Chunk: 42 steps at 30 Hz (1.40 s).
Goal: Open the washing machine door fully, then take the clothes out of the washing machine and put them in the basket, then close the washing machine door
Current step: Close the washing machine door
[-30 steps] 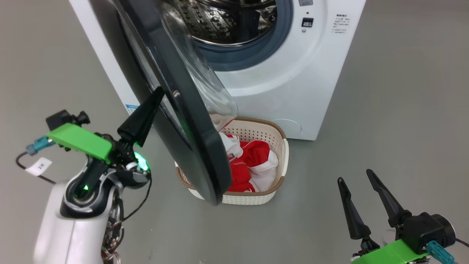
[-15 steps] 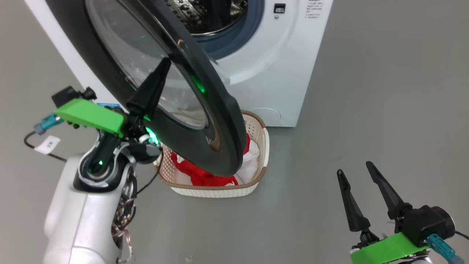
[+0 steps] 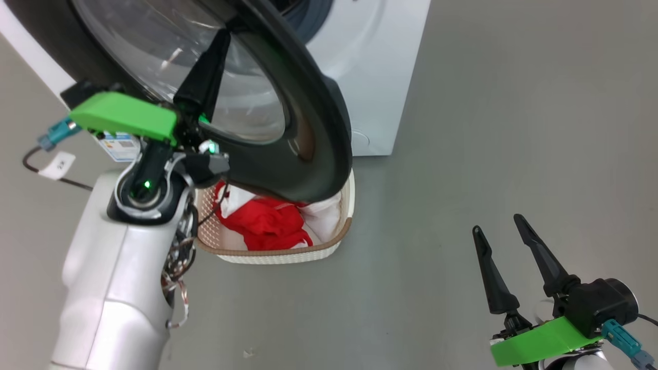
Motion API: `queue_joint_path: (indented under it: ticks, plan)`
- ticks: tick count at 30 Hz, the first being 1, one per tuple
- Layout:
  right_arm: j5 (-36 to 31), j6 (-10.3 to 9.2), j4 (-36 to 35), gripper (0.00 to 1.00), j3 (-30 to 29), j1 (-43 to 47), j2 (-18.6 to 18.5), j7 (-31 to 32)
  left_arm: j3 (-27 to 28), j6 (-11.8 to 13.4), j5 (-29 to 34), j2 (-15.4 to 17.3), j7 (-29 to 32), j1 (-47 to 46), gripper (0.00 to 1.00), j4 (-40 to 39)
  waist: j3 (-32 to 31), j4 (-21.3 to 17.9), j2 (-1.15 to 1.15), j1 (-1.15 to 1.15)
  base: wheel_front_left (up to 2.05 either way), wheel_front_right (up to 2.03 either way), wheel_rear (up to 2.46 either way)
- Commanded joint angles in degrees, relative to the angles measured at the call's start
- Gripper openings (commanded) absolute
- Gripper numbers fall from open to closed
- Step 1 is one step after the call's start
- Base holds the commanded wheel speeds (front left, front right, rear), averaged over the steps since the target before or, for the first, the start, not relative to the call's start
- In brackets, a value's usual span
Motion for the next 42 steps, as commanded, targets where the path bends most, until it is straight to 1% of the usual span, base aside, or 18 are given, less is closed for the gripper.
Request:
queue_joint_path:
  ticks: [1,7,17,27,34,42]
  plan:
    - [0.44,0.35,-1.63,1.00,1.55,-2.22,-0.49,-0.36,0.51,-0.73,0.22,1.13,-0.34,-3.07,0.00,-0.42,1.13,-1.00,0.00,0.00,0.00,0.00,0.00]
    - [0.73,0.35,-1.53,1.00,2.04,-2.98,-0.49,-0.36,-0.02,-1.59,0.67,1.13,-1.06,-6.34,0.00,3.38,2.47,-2.70,0.00,0.00,0.00,0.00,0.00]
    - [0.69,0.35,-1.43,1.00,2.14,-2.85,-0.49,-0.36,1.78,-3.33,1.34,1.93,-2.58,-10.26,0.00,8.77,2.79,-5.91,0.00,0.00,0.00,0.00,0.00]
    - [0.74,0.35,-2.10,1.00,2.42,-3.67,-0.49,-0.36,1.93,-3.78,2.27,1.88,-2.76,-14.87,0.00,10.84,6.11,-7.29,0.00,0.00,0.00,0.00,0.00]
    - [1.05,0.35,-2.15,1.00,2.73,-4.90,-0.49,-0.36,2.30,-3.88,3.20,2.43,-2.99,-18.63,0.00,12.33,8.60,-8.44,0.00,0.00,0.00,0.00,0.00]
    - [1.39,0.35,-2.17,1.00,3.07,-6.14,-0.49,-0.36,2.84,-3.90,4.23,2.82,-3.64,-21.14,0.00,12.39,10.71,-9.66,0.00,0.00,0.00,0.00,0.00]
